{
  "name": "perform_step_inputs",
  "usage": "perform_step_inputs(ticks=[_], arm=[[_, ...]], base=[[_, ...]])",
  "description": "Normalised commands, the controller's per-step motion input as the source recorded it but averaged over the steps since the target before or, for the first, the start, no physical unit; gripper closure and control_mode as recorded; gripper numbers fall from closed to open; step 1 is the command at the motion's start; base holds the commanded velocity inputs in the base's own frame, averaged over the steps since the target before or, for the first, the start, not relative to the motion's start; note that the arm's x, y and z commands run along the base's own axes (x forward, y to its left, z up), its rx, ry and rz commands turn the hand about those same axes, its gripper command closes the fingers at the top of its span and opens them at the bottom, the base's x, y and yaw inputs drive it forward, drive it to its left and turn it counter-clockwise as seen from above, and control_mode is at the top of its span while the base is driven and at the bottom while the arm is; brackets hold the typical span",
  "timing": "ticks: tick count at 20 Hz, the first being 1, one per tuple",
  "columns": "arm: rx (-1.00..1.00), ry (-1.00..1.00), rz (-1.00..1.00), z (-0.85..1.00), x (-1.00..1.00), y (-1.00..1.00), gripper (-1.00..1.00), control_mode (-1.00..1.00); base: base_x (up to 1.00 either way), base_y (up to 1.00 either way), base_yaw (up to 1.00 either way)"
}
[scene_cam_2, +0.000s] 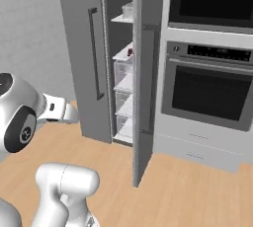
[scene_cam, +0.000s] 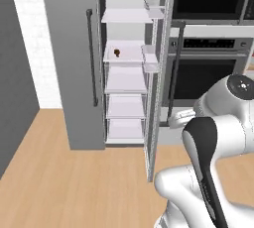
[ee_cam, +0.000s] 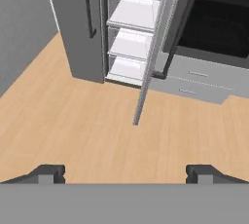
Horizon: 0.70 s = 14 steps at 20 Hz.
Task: Place one bell pepper and one chicken drumstick in each tupperware on the nearby counter, to pack two identical lunches.
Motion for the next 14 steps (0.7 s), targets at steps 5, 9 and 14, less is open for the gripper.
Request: perform_step_inputs(ticks=[5,9,14], arm=[[0.0,0.0,0.0,0.0,0.0,0.0,-1.0,1.0],[0.0,0.0,0.0,0.0,0.0,0.0,-1.0,1.0],[0.0,0.0,0.0,0.0,0.0,0.0,-1.0,1.0]], base=[[0.52,1.0,-0.02],[0.83,0.48,-0.16],[0.96,0.0,-0.13]])
